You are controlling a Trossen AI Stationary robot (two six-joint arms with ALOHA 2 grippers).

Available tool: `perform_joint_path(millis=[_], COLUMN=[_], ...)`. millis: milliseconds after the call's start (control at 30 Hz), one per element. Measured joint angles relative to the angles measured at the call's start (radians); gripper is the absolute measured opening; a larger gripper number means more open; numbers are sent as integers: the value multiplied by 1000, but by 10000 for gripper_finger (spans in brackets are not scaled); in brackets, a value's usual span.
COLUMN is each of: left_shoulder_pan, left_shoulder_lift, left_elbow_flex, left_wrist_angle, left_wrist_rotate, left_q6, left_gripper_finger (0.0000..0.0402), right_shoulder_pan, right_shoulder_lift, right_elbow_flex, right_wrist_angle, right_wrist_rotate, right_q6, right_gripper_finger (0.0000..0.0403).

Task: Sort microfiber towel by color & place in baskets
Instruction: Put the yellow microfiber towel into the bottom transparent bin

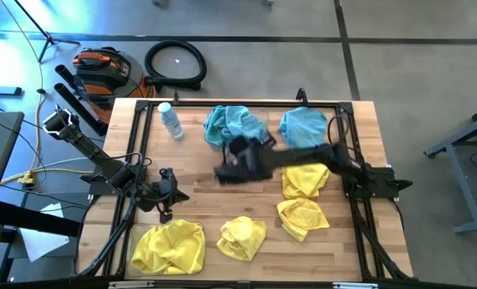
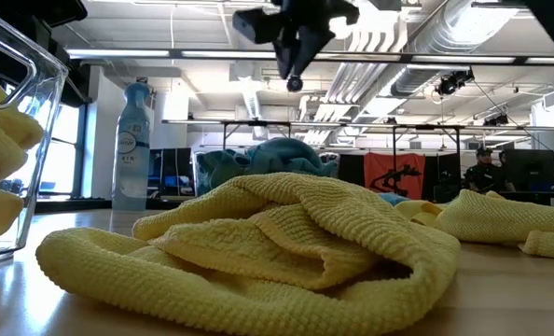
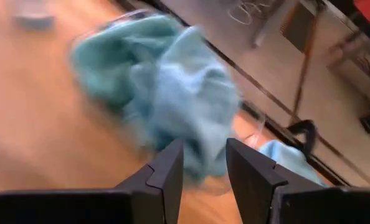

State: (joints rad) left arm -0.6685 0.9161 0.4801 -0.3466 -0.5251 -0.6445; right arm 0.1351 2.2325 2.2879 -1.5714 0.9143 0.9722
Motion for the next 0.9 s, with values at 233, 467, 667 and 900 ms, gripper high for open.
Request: perform_joint_path(millis=[233,467,667,900], left_shoulder_pan=[0,1,5,101], left_shoulder_lift=[0,0,0,26], left_elbow_flex=[-1,-1,-1,25], left_wrist_angle=[13,23,132,332], left_wrist_rotate=[0,-22,-146,1], left_q6=[-26,-26,57,207], left_gripper_finger=[0,0,0,0], right_shoulder_pan=[161,360,499,577], right_shoulder_lift=[-120,-327,-492,-600], right_elbow_flex=[-367,-820,-1074,-1313], right_wrist_angle=[12,262,516,726], right_wrist_rotate=[-7,-56,21,140], right_q6=[260,544,575,573], right_gripper_finger=[117,117,117,117])
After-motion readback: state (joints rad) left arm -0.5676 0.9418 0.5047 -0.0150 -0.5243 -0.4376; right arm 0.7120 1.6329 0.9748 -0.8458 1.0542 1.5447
